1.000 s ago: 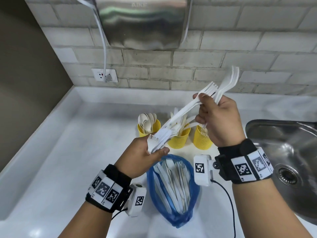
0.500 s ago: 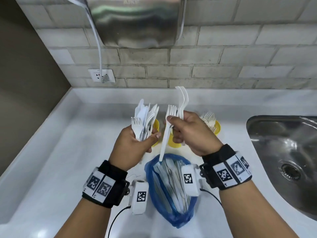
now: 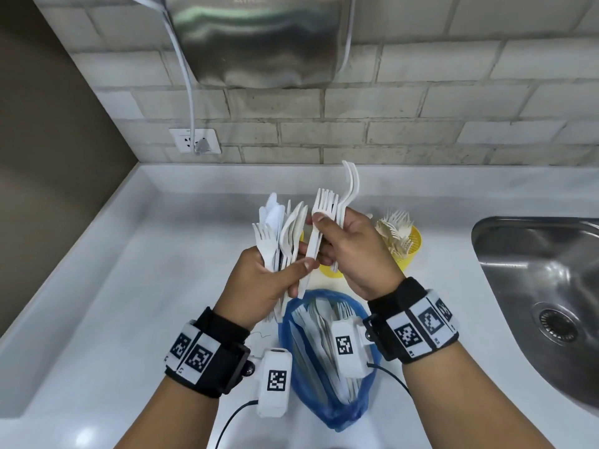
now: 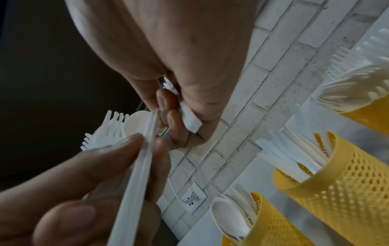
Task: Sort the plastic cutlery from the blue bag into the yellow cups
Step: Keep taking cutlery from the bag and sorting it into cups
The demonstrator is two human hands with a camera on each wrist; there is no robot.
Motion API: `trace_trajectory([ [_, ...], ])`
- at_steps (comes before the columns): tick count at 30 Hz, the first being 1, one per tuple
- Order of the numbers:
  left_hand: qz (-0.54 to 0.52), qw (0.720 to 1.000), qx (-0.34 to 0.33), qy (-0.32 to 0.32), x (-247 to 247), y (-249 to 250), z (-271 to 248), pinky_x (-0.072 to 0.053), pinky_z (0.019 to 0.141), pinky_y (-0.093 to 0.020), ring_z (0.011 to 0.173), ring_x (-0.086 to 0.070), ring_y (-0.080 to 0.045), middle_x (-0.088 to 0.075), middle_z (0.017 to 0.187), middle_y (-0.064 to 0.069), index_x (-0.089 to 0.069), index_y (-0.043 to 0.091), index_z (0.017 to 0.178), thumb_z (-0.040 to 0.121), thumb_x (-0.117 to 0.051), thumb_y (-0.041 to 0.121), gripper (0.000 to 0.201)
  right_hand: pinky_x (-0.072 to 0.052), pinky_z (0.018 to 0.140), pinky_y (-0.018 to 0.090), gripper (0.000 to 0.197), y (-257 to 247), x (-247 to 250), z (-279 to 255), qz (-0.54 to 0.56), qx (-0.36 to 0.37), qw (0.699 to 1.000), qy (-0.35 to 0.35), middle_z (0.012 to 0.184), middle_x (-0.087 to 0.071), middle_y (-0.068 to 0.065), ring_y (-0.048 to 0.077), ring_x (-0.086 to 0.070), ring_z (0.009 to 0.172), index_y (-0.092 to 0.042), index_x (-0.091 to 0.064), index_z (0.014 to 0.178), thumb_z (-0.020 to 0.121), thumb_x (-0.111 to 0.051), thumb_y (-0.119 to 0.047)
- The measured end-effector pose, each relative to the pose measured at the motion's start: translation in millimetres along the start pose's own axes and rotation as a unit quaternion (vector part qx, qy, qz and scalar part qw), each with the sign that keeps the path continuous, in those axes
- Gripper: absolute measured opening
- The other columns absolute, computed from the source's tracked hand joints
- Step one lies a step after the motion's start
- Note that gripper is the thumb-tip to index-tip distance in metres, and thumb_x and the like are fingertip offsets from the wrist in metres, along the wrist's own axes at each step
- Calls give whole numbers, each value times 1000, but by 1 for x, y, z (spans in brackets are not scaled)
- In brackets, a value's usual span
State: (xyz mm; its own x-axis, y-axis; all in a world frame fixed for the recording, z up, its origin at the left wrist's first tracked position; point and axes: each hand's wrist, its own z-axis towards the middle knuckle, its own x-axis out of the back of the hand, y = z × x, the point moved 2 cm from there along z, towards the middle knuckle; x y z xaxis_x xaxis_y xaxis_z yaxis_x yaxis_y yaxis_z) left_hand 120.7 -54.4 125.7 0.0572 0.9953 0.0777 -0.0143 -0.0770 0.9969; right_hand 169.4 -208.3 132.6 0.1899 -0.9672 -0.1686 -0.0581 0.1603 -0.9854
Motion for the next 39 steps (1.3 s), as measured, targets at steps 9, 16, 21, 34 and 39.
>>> trace_trajectory([
  [9,-34,999,-32,1,-5,4,5,-51,65,-42,58,-54,-35,-57,58,-16,-69,5,79,96,-67,8,17,-38,49,30,35,7,-12,-20,-46,-1,997,-55,63,-65,25,29,-57,57,-14,-57,77,105,-57,-36],
  [16,-39,998,-44,6,-5,6,5,-51,61,-32,56,-54,-22,-74,85,-11,-74,9,98,93,-70,7,7,-46,57,23,34,7,-6,-15,-46,41,995,76,65,-66,-2,10,-59,56,2,-60,97,107,-52,-29],
  [21,-138,989,-42,-30,0,1,3,-48,59,-28,55,-48,-21,-75,98,-12,-71,10,104,93,-68,4,13,-46,71,35,36,-3,7,-14,-113,113,972,170,69,-59,-1,16,-58,66,-22,-60,77,105,-47,-40],
  [34,-157,986,-59,9,12,2,8,-47,58,-27,57,-53,-17,-66,80,-8,-67,12,109,94,-71,14,16,-39,54,31,17,-19,-2,-31,-77,195,972,103,61,-43,-4,16,-40,54,-12,-60,96,105,-49,-22],
  [39,-3,991,-100,89,9,5,10,-48,51,-25,56,-56,-16,-67,70,-10,-71,6,106,92,-73,17,18,-33,51,16,16,-21,-21,-44,-90,198,975,45,56,-30,-2,8,-29,50,-7,-64,93,93,-72,-21],
])
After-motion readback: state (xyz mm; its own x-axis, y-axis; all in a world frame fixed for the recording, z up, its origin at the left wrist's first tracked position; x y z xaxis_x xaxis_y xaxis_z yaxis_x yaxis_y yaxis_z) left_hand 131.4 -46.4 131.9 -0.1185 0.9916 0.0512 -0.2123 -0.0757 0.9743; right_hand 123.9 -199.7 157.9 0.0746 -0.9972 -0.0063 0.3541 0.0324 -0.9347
